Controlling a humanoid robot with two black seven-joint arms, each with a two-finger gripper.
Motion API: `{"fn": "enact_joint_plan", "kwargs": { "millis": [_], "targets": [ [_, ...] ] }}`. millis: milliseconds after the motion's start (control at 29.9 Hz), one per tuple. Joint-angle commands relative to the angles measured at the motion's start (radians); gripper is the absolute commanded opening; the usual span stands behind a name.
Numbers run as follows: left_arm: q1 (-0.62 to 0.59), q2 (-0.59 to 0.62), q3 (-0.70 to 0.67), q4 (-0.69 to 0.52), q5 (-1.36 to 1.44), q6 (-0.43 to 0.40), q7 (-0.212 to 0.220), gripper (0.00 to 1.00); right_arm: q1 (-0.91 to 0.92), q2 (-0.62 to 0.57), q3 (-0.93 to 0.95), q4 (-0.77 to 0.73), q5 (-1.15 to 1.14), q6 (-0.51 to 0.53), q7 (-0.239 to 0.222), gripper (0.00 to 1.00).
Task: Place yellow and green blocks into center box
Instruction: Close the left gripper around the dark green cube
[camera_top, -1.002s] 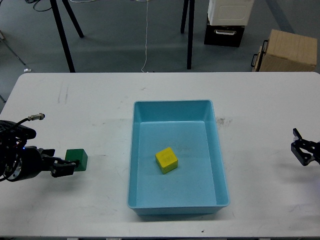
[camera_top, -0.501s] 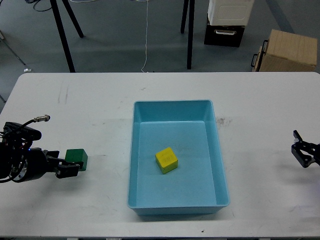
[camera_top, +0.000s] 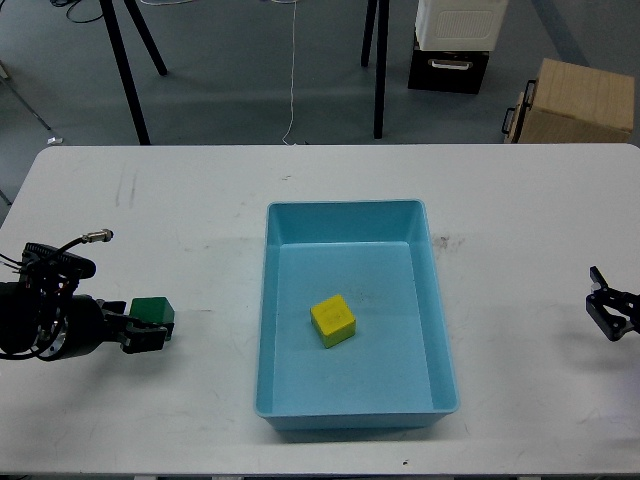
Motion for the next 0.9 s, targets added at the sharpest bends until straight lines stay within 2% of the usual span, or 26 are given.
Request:
{"fn": "enact_joint_plan", "kwargs": {
  "millis": [0,267,334,368,568,668,869],
  "targets": [
    [-0.001,-0.002,0.0,0.002,0.001,0.0,0.0,1.0,-0.001,0.0,0.0,-0.002,-0.001,0.0,0.0,1.0],
    [-0.004,-0.002,-0.002,0.005,0.001,0.0,-0.014,0.97,0.001,0.001,-0.002,0.0,-0.001,0.0,0.0,1.0],
    [-0.016,-0.002,0.0,0.007,0.007,0.0,-0.014,0.84,0.001,0.001,0.0,0.0,-0.001,0.0,0.0,1.0],
    [-0.02,-0.002,0.0,0.007,0.01,0.0,-0.015,0.81,0.001,0.001,0.0,0.0,-0.001,0.0,0.0,1.0],
    [-0.02,-0.001,0.0,0.007,0.063,0.0,-0.017,0.52,0.001,0.001,0.0,0.0,-0.001,0.0,0.0,1.0],
    [-0.02,-0.001,0.0,0.007,0.066,0.0,-0.017,0.45,0.001,0.001,0.0,0.0,-0.001,0.0,0.0,1.0],
    [-0.019,-0.002,0.0,0.007,0.085,0.0,-0.018,0.38,0.001,0.001,0.0,0.0,-0.001,0.0,0.0,1.0]
  ]
}}
